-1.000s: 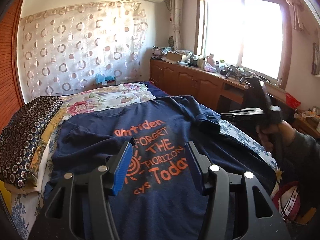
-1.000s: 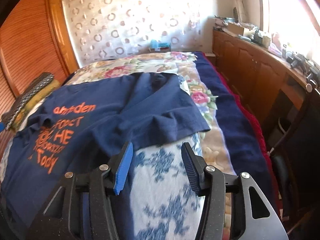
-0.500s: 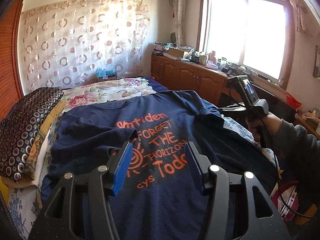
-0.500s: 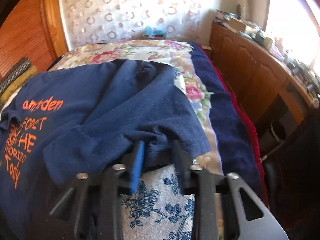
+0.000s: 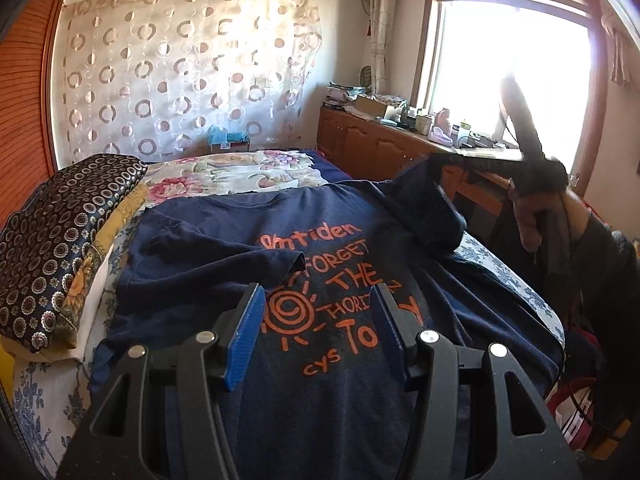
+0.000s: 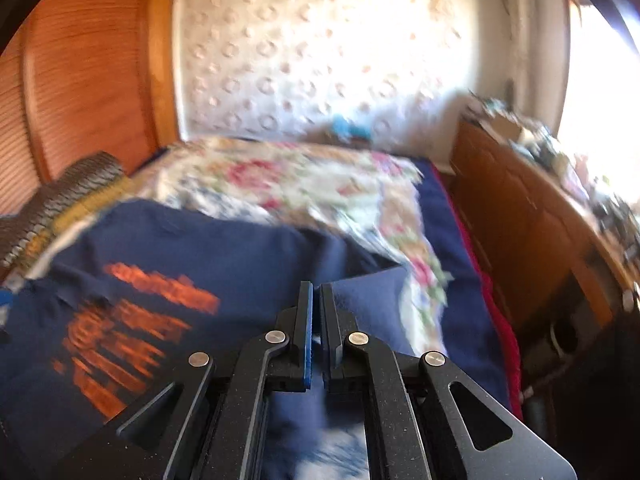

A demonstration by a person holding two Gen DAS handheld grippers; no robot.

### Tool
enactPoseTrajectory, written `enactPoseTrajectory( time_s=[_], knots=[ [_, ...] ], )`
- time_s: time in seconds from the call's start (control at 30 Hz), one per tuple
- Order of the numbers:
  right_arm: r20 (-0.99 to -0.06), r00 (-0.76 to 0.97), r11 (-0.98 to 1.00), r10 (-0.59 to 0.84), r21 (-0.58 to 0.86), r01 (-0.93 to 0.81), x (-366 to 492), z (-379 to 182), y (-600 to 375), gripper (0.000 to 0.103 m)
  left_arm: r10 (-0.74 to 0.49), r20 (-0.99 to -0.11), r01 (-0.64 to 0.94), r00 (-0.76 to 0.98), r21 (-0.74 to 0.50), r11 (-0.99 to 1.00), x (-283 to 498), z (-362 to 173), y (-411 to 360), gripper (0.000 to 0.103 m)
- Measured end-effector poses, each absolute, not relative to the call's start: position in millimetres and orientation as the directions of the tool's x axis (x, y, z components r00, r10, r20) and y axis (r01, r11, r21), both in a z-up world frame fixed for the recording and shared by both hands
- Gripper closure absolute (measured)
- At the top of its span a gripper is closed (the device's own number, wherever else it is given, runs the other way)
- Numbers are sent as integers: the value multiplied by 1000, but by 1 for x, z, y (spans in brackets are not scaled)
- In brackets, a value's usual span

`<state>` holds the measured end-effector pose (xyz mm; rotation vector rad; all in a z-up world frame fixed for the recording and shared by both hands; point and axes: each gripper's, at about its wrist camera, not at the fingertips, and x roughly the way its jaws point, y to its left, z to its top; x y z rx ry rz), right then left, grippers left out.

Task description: Fold small clothes

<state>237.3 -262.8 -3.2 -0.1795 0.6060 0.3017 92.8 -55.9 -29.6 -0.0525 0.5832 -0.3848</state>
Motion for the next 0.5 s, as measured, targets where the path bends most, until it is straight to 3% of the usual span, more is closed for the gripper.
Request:
enactPoseTrajectory(
  time_s=[0.2, 0.23, 0.3, 0.33, 0.5],
  knots=[
    [-584, 730, 877, 355, -64, -477, 233, 13, -197, 102, -359, -521, 324, 774, -162, 932, 90, -28, -45, 49],
    [-591, 721, 872, 361, -61, -486, 232, 12, -192, 99, -359, -520, 323, 775, -163, 932, 91, -28, -43, 49],
    [-600, 715, 871, 358, -60, -487, 231, 9, -192, 79, -357, -519, 319, 777, -165, 933, 90, -29, -40, 49],
    [-599, 719, 875, 352, -61, -480, 231, 7, -195, 64, -355, -519, 316, 777, -167, 934, 90, -29, -39, 49],
    [-647, 722, 922, 246, -74, -380, 242, -13, -229, 61, -360, -519, 312, 775, -181, 933, 92, -31, -36, 49]
  ],
)
